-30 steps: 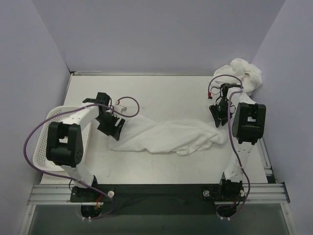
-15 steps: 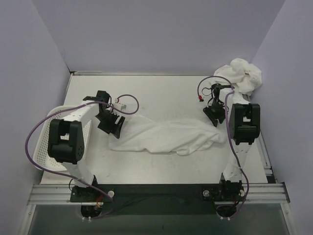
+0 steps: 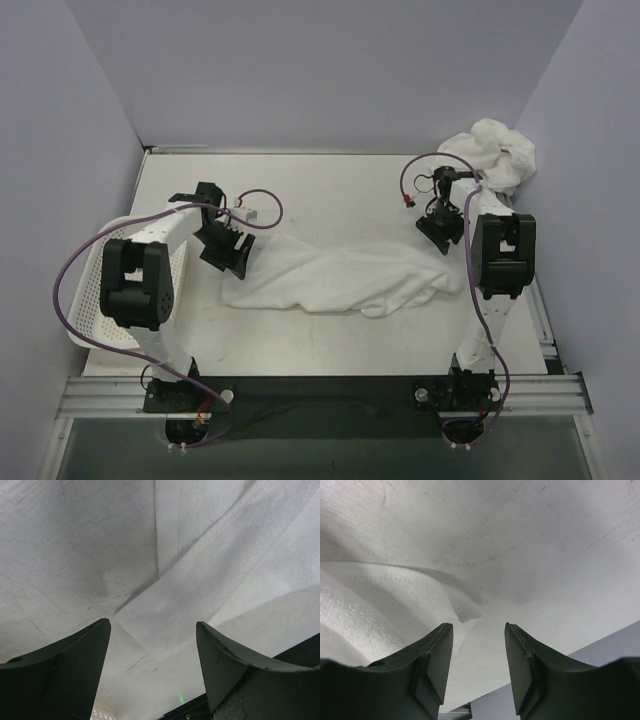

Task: Roll the towels
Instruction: Flatten the towel

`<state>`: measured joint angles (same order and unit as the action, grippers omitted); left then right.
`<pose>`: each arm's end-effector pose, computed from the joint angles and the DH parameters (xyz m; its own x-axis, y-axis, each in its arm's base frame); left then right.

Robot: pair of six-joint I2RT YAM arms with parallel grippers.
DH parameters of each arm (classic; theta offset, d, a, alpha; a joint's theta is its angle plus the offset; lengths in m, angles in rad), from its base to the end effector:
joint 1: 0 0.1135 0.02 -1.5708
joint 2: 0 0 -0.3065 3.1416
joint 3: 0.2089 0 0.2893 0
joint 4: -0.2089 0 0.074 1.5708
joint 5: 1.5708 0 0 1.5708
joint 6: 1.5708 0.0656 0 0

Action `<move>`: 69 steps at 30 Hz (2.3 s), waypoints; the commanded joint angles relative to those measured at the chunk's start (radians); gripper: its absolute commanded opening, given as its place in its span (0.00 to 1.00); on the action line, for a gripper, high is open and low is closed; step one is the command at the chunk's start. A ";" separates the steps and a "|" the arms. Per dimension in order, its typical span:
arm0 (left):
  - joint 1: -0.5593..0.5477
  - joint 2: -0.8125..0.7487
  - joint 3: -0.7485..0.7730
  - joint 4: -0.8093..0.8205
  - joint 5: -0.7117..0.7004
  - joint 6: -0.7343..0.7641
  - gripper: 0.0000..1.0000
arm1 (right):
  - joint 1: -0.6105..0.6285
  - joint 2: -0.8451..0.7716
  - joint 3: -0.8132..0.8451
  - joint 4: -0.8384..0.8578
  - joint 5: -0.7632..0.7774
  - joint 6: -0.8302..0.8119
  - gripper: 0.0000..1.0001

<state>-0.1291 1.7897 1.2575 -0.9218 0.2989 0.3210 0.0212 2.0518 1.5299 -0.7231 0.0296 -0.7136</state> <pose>0.3712 -0.0677 0.1850 -0.8851 0.4190 -0.2029 0.4598 0.8548 -0.2408 0.4817 0.0083 0.1639 -0.7084 -0.6694 -0.2236 -0.6288 0.7425 -0.2307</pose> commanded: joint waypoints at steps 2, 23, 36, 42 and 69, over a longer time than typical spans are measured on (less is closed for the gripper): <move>0.011 0.010 0.006 -0.006 0.037 -0.002 0.80 | 0.003 -0.016 -0.004 -0.038 -0.022 -0.083 0.43; 0.026 0.060 0.020 0.000 0.019 0.001 0.80 | 0.011 0.053 -0.045 -0.087 -0.106 -0.118 0.11; 0.003 0.089 -0.073 0.103 -0.090 -0.020 0.36 | -0.018 -0.037 -0.062 -0.091 -0.149 -0.083 0.00; 0.005 0.062 -0.086 0.118 -0.026 -0.043 0.02 | -0.072 -0.106 -0.071 -0.098 -0.215 -0.020 0.00; 0.189 -0.131 0.356 0.101 0.094 -0.138 0.00 | -0.254 -0.248 0.344 -0.260 -0.395 0.075 0.00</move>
<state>-0.0105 1.6981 1.4921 -0.8532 0.3260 0.2253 -0.1944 1.8751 1.7786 -0.9173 -0.3336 -0.6712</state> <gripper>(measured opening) 0.143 0.088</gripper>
